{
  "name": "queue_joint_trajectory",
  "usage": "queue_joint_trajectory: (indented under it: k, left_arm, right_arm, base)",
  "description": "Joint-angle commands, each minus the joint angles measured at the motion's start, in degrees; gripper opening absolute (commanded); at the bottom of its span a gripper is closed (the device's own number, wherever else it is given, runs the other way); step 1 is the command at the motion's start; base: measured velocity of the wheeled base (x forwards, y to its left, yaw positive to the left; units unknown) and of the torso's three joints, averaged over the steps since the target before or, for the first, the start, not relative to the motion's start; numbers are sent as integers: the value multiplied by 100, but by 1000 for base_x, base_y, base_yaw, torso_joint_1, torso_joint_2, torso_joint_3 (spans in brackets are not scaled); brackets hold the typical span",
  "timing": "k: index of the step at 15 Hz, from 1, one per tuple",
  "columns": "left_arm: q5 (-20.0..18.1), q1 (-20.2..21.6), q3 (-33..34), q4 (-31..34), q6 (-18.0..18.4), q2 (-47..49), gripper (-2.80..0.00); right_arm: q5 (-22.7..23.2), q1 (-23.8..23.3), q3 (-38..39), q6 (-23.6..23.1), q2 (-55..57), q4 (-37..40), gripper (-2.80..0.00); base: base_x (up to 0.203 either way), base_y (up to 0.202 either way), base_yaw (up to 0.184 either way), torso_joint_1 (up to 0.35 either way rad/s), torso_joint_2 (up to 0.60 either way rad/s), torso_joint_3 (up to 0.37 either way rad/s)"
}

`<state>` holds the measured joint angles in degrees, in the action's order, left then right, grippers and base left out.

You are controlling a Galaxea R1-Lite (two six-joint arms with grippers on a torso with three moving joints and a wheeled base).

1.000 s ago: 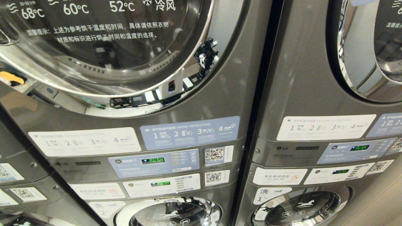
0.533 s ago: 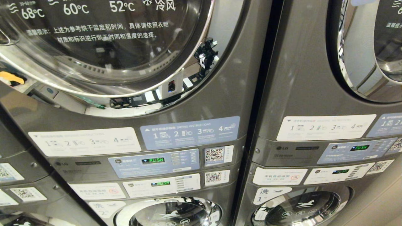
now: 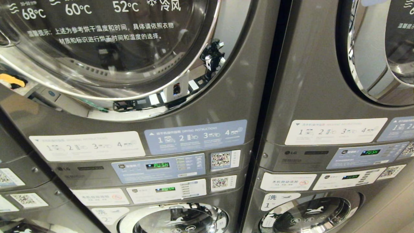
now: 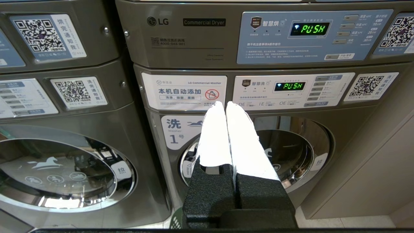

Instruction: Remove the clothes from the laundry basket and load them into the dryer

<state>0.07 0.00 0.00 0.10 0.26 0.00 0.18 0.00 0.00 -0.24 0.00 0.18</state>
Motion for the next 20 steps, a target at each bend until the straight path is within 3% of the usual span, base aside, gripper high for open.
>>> queue_joint_trajectory:
  k: [1, 20]
  left_arm:
    - [1, 0, 9, -1, 0, 8, -280]
    - [1, 0, 9, -1, 0, 8, -280]
  right_arm:
    - [0, 0, 0, -2, 8, -1, -280]
    - [1, 0, 0, -2, 3, -1, -280]
  base:
    - [0, 0, 0, 0, 0, 0]
    - [0, 0, 0, 0, 0, 0]
